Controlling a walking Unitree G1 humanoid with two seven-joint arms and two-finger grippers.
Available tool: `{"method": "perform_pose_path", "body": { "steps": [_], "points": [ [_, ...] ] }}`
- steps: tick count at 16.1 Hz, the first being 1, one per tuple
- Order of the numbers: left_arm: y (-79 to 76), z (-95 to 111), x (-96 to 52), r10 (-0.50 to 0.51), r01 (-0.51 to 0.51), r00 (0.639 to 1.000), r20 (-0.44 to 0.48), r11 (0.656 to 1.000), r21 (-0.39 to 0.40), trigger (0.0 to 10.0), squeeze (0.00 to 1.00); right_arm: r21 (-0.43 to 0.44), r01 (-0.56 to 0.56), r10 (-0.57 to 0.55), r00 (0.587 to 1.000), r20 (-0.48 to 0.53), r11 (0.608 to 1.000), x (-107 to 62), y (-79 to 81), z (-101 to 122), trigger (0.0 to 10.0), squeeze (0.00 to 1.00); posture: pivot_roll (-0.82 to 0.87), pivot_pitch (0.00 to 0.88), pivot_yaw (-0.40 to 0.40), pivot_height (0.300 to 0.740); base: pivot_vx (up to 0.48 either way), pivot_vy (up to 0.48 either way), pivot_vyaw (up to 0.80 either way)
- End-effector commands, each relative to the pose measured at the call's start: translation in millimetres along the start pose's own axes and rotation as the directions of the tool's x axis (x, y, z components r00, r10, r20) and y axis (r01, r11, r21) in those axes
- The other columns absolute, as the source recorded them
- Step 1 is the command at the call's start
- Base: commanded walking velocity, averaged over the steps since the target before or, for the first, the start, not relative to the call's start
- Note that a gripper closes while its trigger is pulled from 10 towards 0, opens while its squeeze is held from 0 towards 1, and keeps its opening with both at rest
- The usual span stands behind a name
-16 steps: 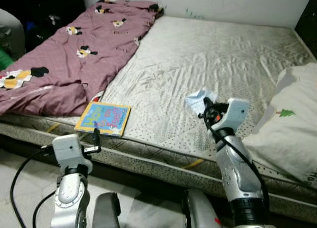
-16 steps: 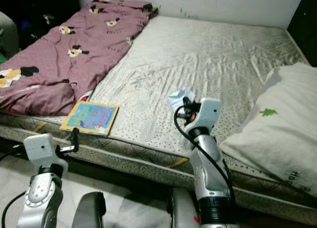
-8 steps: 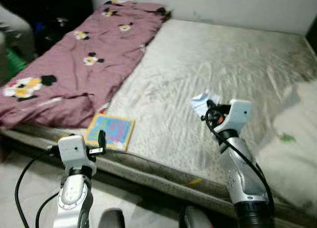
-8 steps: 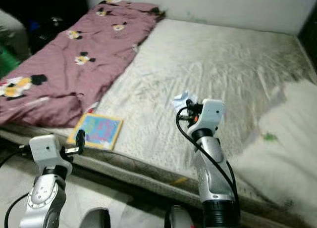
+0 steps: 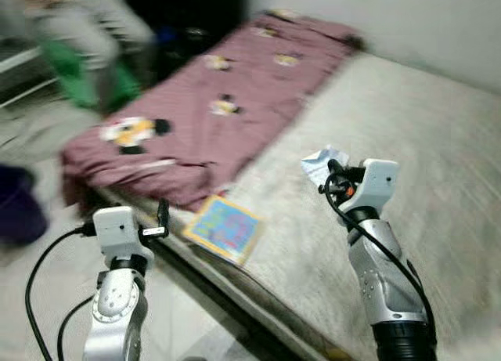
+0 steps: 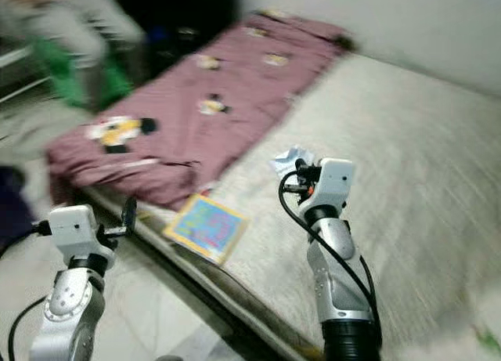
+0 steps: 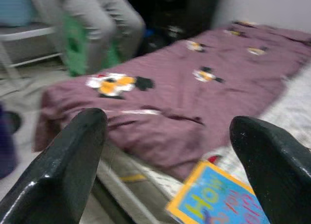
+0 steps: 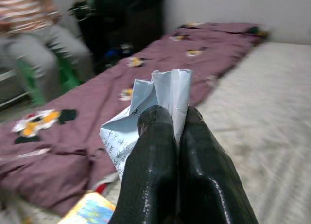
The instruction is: Clean up the room
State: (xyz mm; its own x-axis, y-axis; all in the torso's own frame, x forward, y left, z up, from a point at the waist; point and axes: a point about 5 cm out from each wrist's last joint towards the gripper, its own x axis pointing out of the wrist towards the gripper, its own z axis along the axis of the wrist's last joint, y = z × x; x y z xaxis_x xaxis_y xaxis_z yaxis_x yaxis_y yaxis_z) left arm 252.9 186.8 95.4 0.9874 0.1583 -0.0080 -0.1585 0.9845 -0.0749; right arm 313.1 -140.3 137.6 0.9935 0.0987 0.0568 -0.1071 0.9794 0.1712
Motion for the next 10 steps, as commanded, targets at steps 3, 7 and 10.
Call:
{"method": "perform_pose_path", "body": {
  "steps": [3,7,10],
  "points": [
    [-5.3,-4,2.4,-0.01,0.009,0.999,-0.033,1.0,-0.022,10.0,0.0,-0.01,0.016,-0.016,0.999,-0.033,1.0,-6.1,-2.0,-10,10.0,0.0,0.0,0.006,0.008,0.74,0.0,0.0,0.0],
    [-7.9,-3,4.8,-0.036,0.035,0.999,-0.028,0.999,-0.033,10.0,0.0,-0.009,0.014,-0.015,0.998,-0.068,1.0,-8.2,1.8,-19,10.0,0.0,0.01,0.001,0.011,0.74,0.0,0.0,-0.23],
    [-15.3,-3,4.8,-0.077,0.076,0.997,-0.03,0.995,-0.063,10.0,0.0,0.0,0.023,-0.023,0.995,-0.092,1.0,-8.1,0.0,-23,10.0,0.0,0.01,0.0,0.006,0.74,0.0,0.0,-0.27]
  ]
}}
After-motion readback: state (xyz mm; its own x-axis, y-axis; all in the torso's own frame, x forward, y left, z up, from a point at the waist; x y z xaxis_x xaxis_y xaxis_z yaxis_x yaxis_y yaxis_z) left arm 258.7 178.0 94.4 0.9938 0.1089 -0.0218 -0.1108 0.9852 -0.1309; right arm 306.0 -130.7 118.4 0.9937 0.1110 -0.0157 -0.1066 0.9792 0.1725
